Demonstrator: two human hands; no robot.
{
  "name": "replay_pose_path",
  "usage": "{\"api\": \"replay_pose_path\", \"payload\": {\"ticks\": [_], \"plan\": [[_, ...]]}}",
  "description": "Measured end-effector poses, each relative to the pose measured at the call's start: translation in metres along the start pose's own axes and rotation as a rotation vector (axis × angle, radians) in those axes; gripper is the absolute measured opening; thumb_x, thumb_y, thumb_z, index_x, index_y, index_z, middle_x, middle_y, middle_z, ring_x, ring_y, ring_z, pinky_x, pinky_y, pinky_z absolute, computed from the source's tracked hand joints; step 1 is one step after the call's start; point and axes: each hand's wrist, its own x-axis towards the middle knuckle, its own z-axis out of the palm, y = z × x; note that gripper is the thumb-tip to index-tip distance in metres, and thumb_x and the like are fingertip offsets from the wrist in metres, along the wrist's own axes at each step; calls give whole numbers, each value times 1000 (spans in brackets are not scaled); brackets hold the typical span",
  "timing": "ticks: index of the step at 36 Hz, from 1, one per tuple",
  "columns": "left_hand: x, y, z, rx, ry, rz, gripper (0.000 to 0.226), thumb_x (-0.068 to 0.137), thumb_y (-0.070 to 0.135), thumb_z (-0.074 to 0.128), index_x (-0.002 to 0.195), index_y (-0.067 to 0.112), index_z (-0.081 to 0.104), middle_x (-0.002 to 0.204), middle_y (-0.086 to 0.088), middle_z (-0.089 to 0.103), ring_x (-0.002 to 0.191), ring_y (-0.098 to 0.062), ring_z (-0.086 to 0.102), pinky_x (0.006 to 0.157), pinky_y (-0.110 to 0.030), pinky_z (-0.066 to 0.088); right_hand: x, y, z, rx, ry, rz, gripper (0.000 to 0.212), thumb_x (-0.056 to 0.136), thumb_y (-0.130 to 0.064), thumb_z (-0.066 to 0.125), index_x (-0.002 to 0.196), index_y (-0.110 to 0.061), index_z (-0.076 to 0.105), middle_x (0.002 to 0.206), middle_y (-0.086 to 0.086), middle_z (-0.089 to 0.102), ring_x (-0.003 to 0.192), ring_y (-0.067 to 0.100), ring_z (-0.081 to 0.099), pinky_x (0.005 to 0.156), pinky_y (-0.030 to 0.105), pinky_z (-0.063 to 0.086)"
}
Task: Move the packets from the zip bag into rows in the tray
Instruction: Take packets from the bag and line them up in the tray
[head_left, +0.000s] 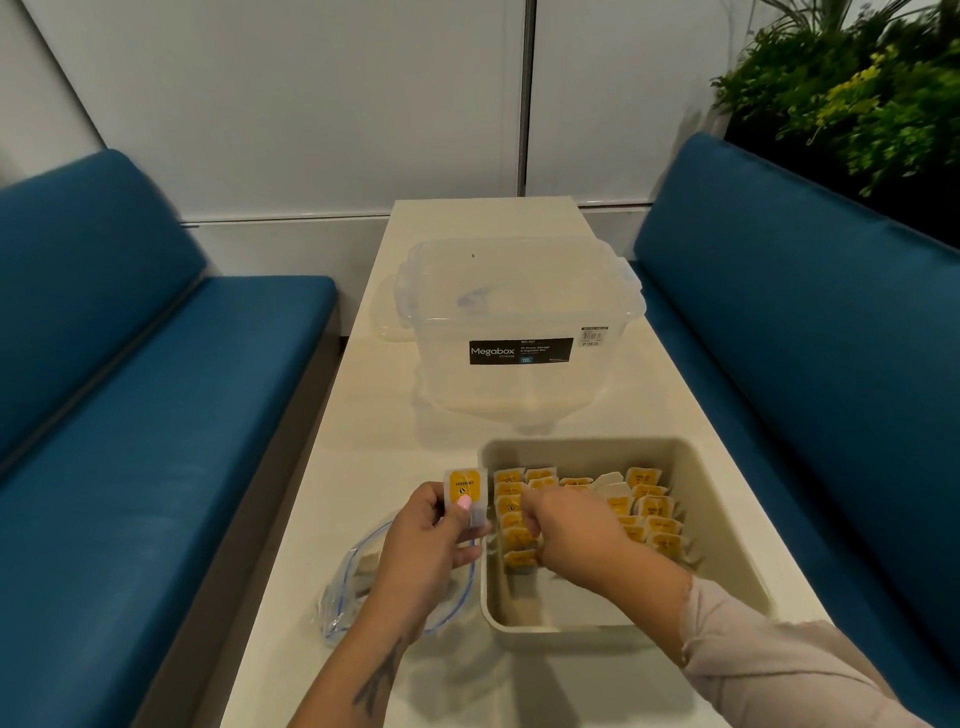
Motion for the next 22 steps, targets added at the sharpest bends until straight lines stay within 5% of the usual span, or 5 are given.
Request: {"api": "replay_pose_path", "payload": {"ticks": [16, 22], "plan": [[1, 5, 7, 0, -9, 8, 13, 97, 23, 49, 95, 14, 58, 94, -5, 69, 89, -19, 69, 67, -26, 55, -7, 10, -7, 73, -47, 9, 39, 69, -33, 81, 84, -22, 47, 88, -4, 59, 77, 16, 52, 55, 27, 35], [1, 6, 6, 125, -23, 98, 12, 94, 21, 56, 94, 12, 63, 93, -4, 71, 87, -16, 69, 65, -26, 57, -12, 18, -40, 389, -17, 41, 46, 61, -32, 86, 96, -28, 56, 85, -11, 55, 78, 10, 53, 63, 25, 45]]}}
